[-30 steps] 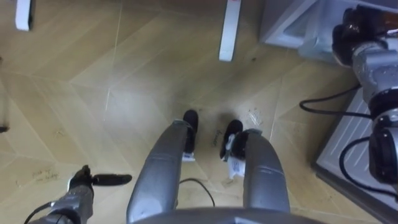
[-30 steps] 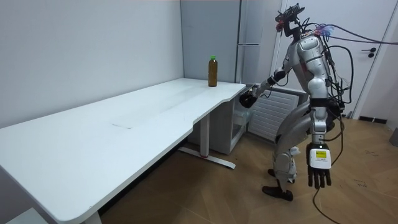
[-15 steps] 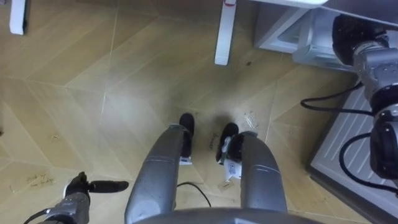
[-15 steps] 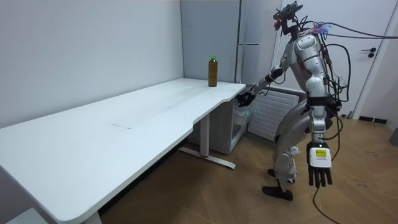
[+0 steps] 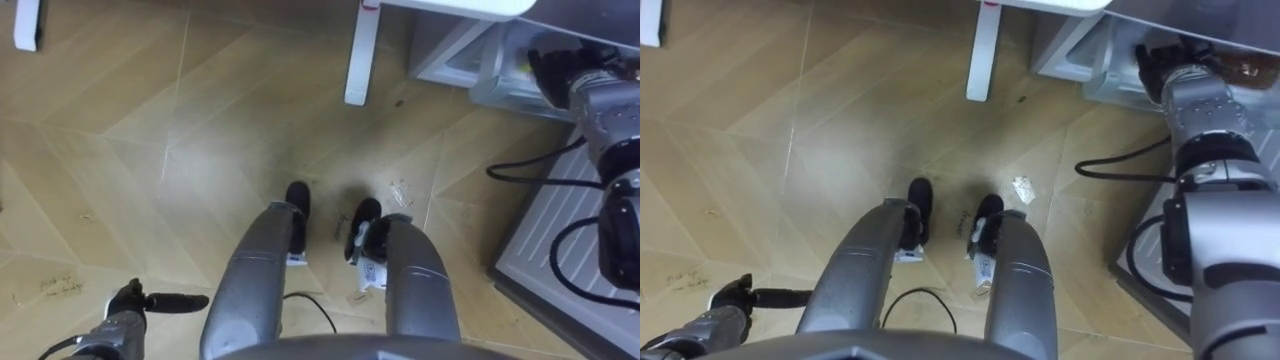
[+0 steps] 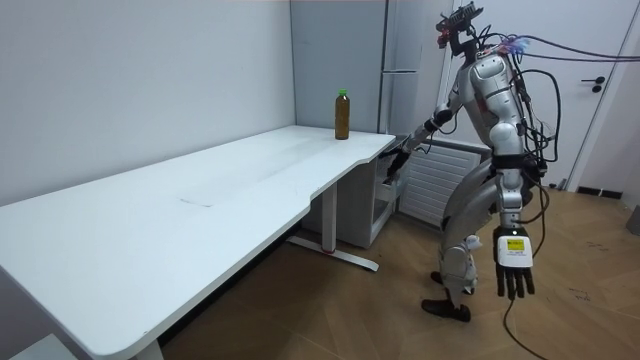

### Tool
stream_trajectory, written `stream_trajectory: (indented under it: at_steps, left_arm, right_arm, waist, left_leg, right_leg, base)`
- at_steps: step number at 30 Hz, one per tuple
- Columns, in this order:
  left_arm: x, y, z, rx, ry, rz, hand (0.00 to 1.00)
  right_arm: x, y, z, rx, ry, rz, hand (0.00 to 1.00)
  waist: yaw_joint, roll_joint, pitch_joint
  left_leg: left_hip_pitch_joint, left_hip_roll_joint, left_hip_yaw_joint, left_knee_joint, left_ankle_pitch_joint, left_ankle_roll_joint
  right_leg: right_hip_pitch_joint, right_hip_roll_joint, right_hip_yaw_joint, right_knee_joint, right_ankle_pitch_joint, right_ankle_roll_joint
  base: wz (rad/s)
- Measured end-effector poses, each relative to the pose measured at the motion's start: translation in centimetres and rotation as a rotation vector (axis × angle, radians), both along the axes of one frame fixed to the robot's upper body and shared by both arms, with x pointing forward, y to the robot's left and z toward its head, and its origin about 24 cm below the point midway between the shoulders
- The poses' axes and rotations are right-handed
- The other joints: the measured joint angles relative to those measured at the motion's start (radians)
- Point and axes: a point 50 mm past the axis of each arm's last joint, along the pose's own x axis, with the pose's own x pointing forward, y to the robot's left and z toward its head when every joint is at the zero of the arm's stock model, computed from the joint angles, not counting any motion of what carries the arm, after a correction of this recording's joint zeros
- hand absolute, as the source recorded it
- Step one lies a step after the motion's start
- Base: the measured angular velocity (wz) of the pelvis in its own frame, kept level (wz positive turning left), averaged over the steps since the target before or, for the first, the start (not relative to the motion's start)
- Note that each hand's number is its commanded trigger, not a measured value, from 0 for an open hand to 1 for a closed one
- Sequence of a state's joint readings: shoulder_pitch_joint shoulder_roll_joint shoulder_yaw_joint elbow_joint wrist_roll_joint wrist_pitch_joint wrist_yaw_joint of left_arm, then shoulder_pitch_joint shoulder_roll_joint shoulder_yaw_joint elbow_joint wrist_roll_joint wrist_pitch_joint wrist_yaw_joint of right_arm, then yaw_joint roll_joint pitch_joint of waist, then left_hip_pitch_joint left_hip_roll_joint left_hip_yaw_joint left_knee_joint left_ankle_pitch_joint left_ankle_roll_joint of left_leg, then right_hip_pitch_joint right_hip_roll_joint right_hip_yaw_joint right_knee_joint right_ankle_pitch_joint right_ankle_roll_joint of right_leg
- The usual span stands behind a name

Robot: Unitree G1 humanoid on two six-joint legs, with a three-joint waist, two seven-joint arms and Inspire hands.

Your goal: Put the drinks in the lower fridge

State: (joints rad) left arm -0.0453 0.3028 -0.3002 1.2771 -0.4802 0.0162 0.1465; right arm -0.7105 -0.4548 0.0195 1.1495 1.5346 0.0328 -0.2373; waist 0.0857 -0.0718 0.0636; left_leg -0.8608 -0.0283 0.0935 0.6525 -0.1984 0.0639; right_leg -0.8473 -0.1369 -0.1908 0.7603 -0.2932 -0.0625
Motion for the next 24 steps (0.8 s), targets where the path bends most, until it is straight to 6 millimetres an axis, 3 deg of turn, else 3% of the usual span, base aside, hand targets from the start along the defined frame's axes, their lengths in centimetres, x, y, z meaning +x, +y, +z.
stream_trajectory:
  at_steps: [18,24]
  left_arm:
    - [0.0,0.0,0.0,-0.002,0.000,-0.002,0.00]
    - [0.0,0.0,0.0,-0.009,0.003,0.000,0.00]
  right_arm:
    - [0.0,-0.3,0.1,-0.017,0.001,0.001,0.00]
    - [-1.0,-0.6,-1.1,-0.015,0.032,-0.002,0.00]
  waist:
    - [0.003,0.003,0.0003]
    - [0.016,0.013,-0.0002]
  left_leg:
    - [0.005,0.016,0.015,-0.005,0.000,0.000]
    - [0.055,0.018,0.016,-0.031,0.000,0.000]
  right_leg:
    - [0.012,0.009,-0.007,-0.025,0.003,-0.004]
    - [0.062,0.017,-0.006,-0.058,0.006,0.001]
  base:
    - [0.00]
    - [-0.01]
